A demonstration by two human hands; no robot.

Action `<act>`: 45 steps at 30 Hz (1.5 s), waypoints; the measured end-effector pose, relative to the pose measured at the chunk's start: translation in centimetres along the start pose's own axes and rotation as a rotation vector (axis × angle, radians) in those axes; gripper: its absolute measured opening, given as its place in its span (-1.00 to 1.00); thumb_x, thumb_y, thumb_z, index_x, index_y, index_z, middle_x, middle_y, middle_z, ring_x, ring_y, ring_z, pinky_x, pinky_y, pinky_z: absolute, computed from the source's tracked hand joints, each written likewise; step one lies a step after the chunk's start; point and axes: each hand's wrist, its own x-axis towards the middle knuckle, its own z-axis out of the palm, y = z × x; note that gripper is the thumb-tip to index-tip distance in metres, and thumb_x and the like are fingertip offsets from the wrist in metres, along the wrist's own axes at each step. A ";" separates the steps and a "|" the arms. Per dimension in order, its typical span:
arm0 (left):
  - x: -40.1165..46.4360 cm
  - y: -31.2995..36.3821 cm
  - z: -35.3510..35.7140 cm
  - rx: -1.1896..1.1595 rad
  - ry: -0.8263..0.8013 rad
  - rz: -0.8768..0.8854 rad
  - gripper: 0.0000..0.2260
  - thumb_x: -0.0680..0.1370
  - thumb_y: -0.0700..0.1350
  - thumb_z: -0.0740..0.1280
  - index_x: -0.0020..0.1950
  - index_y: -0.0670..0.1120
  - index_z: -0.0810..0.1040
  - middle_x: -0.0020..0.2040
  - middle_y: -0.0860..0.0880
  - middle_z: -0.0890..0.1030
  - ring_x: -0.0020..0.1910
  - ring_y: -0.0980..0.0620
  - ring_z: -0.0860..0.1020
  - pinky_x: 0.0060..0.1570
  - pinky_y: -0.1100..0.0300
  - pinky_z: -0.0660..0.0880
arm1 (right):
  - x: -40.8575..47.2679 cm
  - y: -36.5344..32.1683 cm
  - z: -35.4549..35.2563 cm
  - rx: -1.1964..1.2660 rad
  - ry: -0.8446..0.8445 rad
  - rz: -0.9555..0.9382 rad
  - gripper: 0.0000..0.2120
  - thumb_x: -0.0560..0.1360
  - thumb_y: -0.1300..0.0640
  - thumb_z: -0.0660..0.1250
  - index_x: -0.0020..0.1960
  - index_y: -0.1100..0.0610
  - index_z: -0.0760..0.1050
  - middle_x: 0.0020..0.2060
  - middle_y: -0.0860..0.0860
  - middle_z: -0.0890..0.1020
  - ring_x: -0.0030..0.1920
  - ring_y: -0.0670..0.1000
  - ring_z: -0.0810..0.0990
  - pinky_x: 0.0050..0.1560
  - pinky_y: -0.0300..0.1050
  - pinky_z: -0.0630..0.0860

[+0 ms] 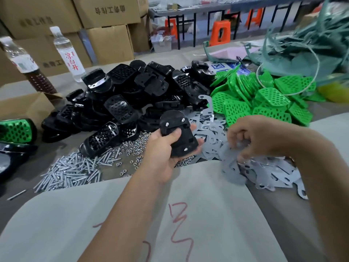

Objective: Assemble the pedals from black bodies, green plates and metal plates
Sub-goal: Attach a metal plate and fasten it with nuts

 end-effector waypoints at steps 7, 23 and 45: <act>-0.1 0.2 -0.7 -0.048 0.086 0.025 -0.80 0.71 -0.33 0.17 0.23 -0.20 0.55 0.06 -0.22 0.75 -0.06 -0.31 0.74 -0.17 -0.16 0.70 | 1.2 -1.0 -0.2 0.684 0.177 -0.239 -0.81 0.41 0.28 0.60 -0.09 0.18 0.60 -0.39 0.08 0.55 -0.46 -0.05 0.41 -0.41 -0.28 0.38; -0.5 2.2 -3.6 -0.005 0.340 0.076 -0.73 0.69 -0.33 0.17 0.16 -0.07 0.61 0.05 -0.04 0.77 -0.13 -0.01 0.72 -0.27 0.17 0.62 | 5.7 -12.0 9.5 1.359 0.261 -0.112 -0.92 0.55 0.44 0.40 0.00 0.32 0.58 -0.37 0.11 0.68 -0.48 0.05 0.61 -0.43 -0.20 0.57; -0.7 2.2 -3.8 0.020 0.393 0.115 -0.77 0.63 -0.39 0.27 0.23 -0.26 0.62 0.12 -0.24 0.73 -0.03 -0.16 0.66 -0.05 0.01 0.57 | 6.0 -11.9 9.9 1.266 0.184 0.100 -0.87 0.54 0.33 0.46 -0.17 0.30 0.58 -0.32 0.23 0.67 -0.59 -0.02 0.48 -0.61 -0.26 0.36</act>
